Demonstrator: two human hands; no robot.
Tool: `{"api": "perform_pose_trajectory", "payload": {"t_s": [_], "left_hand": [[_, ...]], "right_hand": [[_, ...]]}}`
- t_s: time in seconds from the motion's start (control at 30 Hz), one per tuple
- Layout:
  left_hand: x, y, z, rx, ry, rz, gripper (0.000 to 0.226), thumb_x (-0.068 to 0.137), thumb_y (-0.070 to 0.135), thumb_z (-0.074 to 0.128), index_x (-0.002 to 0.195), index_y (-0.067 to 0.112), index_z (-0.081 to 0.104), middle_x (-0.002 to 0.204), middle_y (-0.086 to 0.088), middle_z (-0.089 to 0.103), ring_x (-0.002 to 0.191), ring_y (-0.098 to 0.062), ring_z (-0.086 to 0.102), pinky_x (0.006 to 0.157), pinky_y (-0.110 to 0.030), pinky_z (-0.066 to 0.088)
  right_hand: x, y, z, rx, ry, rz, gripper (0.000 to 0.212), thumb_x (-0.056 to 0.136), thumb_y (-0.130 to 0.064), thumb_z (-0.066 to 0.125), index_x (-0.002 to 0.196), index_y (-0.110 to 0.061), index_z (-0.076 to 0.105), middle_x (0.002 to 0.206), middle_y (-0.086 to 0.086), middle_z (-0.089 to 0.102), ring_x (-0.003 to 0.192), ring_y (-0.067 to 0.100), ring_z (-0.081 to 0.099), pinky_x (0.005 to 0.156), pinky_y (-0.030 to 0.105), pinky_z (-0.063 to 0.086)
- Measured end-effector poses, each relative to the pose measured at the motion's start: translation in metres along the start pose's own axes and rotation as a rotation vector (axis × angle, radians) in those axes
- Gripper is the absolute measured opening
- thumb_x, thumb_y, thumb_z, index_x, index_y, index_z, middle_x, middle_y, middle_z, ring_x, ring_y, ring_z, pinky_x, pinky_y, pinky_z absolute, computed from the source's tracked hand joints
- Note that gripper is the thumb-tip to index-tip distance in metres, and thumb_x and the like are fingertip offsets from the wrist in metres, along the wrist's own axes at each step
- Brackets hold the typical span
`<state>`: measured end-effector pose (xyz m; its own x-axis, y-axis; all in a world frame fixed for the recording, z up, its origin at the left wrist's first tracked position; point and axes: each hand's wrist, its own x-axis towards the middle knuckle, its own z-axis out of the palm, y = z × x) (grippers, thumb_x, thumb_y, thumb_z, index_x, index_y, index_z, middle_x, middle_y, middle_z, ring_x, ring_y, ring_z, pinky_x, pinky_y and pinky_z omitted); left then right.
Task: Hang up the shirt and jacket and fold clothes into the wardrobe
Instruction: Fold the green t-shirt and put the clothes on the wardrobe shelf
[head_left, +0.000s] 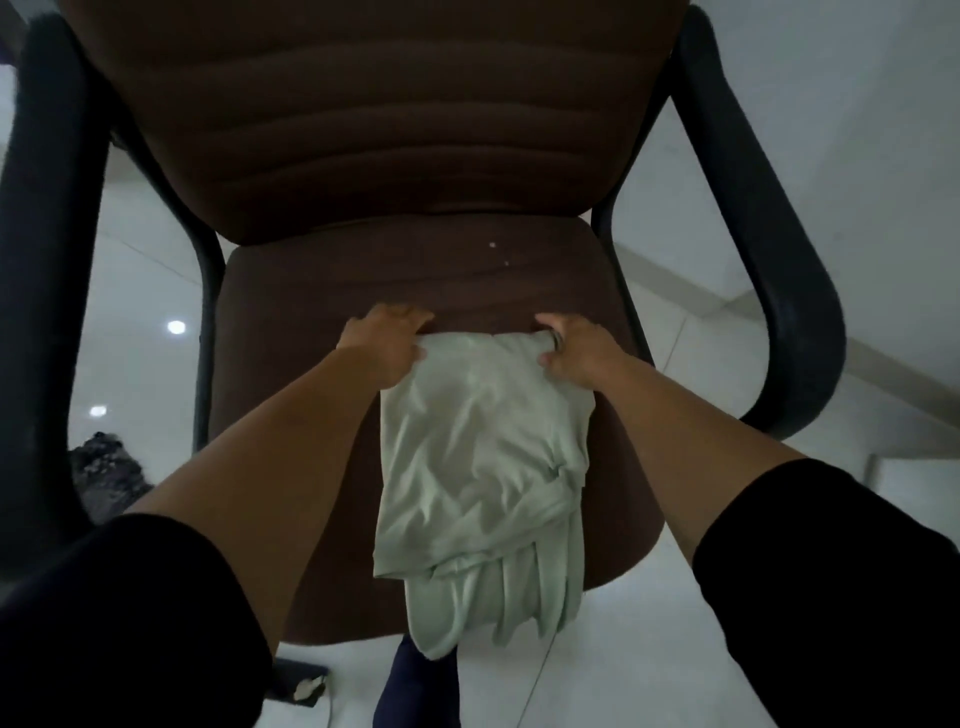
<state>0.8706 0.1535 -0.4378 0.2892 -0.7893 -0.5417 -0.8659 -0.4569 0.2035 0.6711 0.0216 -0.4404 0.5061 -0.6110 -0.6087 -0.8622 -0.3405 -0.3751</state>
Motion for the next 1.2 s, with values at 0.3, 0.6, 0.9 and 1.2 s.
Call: {"api": "perform_pose_trajectory", "payload": {"t_s": [0.3, 0.6, 0.9, 1.2], "left_hand": [[0.036, -0.007, -0.032, 0.049, 0.002, -0.005, 0.029, 0.09, 0.035, 0.055, 0.118, 0.025, 0.058, 0.12, -0.007, 0.058, 0.115, -0.029, 0.052, 0.092, -0.04, 0.04], [0.02, -0.004, -0.11, 0.015, 0.54, 0.023, 0.016, 0.089, 0.029, 0.059, 0.101, 0.019, 0.058, 0.106, -0.007, 0.054, 0.101, -0.029, 0.054, 0.09, -0.043, 0.032], [-0.112, 0.02, -0.012, -0.072, 0.454, -0.007, 0.015, 0.084, 0.026, 0.061, 0.098, 0.021, 0.059, 0.103, -0.003, 0.056, 0.092, -0.028, 0.058, 0.09, -0.04, 0.03], [-0.195, 0.044, 0.146, -0.238, 0.167, -0.182, 0.044, 0.076, 0.063, 0.06, 0.106, 0.032, 0.057, 0.119, 0.007, 0.048, 0.118, -0.018, 0.045, 0.096, -0.043, 0.033]], "right_hand": [[0.027, -0.02, -0.041, -0.401, 0.033, -0.004, 0.034, 0.089, -0.037, 0.057, 0.122, -0.029, 0.06, 0.127, 0.005, 0.054, 0.123, 0.026, 0.044, 0.103, 0.041, 0.037], [0.008, -0.057, -0.094, -0.379, 0.592, -0.163, 0.033, 0.093, -0.016, 0.048, 0.12, -0.028, 0.063, 0.115, 0.005, 0.057, 0.114, 0.028, 0.042, 0.089, 0.039, 0.031], [-0.101, -0.013, -0.016, -0.363, 0.557, -0.275, 0.03, 0.085, -0.015, 0.058, 0.113, -0.023, 0.066, 0.11, 0.003, 0.057, 0.112, 0.026, 0.042, 0.089, 0.04, 0.031], [-0.182, 0.076, 0.121, -0.177, 0.244, -0.205, 0.021, 0.083, -0.03, 0.059, 0.096, -0.015, 0.069, 0.115, 0.002, 0.047, 0.114, 0.023, 0.041, 0.094, 0.036, 0.033]]}}
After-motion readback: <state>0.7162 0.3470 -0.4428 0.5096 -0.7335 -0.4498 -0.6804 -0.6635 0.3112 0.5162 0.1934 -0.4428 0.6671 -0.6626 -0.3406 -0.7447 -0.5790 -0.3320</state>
